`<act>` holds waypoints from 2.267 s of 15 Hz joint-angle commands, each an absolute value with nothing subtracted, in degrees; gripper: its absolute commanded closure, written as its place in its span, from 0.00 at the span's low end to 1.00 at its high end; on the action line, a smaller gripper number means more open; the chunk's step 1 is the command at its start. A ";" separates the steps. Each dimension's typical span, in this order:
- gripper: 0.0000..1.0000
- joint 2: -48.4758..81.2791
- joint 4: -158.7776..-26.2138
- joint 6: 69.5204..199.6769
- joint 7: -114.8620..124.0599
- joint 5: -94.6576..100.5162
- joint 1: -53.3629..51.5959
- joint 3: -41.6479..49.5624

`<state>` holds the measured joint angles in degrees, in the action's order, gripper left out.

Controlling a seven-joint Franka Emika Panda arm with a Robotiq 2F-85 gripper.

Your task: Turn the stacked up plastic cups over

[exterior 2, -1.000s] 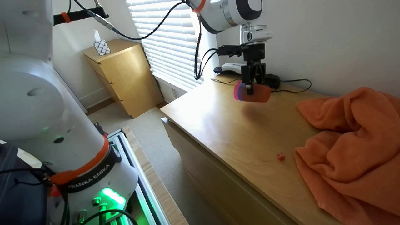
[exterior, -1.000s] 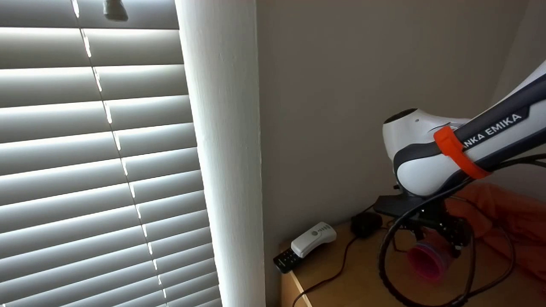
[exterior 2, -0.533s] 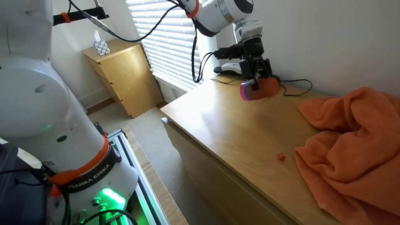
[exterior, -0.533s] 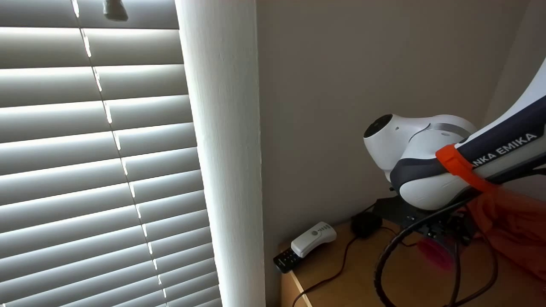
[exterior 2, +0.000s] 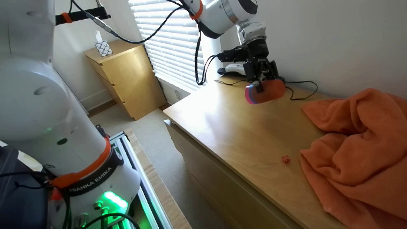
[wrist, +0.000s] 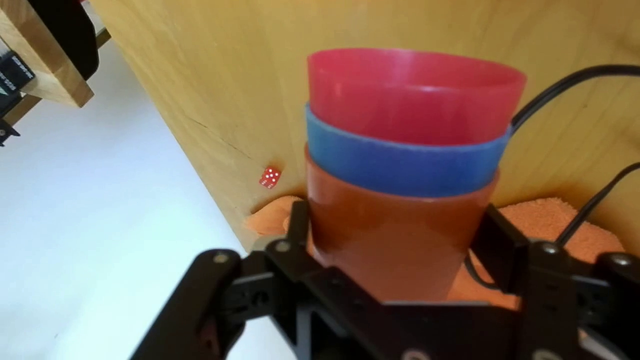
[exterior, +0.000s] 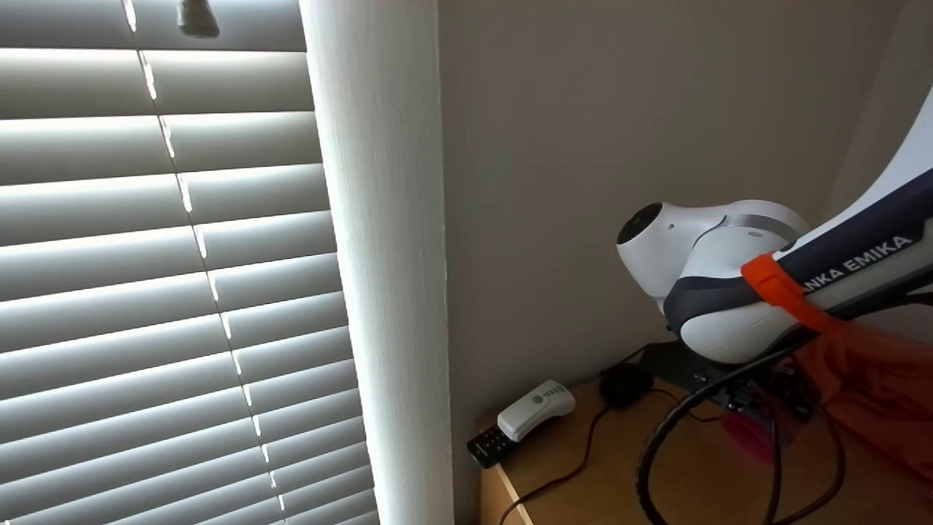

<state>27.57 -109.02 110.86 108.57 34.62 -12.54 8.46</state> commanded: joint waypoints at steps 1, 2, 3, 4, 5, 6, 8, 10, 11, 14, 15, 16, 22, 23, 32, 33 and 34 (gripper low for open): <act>0.45 28.08 -109.35 107.15 118.85 40.88 -14.49 8.65; 0.45 28.43 -109.31 105.64 121.66 42.77 -14.82 8.39; 0.45 29.17 -108.92 103.70 124.38 44.42 -15.10 8.08; 0.45 29.72 -108.53 101.74 126.03 45.26 -15.10 7.45; 0.45 30.80 -108.02 100.00 127.71 46.01 -15.01 6.88; 0.45 31.69 -107.52 98.10 128.75 46.31 -14.84 6.09; 0.45 34.06 -106.31 94.69 130.63 47.35 -14.92 5.11; 0.45 36.26 -105.14 91.12 131.72 49.46 -15.44 4.34; 0.45 37.70 -104.35 89.72 131.74 50.58 -15.60 3.90; 0.45 40.79 -102.46 86.98 132.90 53.46 -15.95 2.80; 0.45 41.81 -101.88 86.66 133.07 54.24 -15.95 2.38; 0.45 42.71 -101.26 86.21 133.58 55.07 -16.08 2.15; 0.45 45.62 -98.96 85.16 136.61 56.85 -16.25 0.79; 0.45 45.89 -98.67 85.02 137.10 56.72 -16.26 0.63; 0.45 49.94 -95.29 78.70 140.70 59.34 -18.02 0.51; 0.45 50.44 -94.89 78.00 140.86 59.80 -18.18 0.44; 0.45 50.82 -94.57 77.45 140.85 60.11 -18.25 0.25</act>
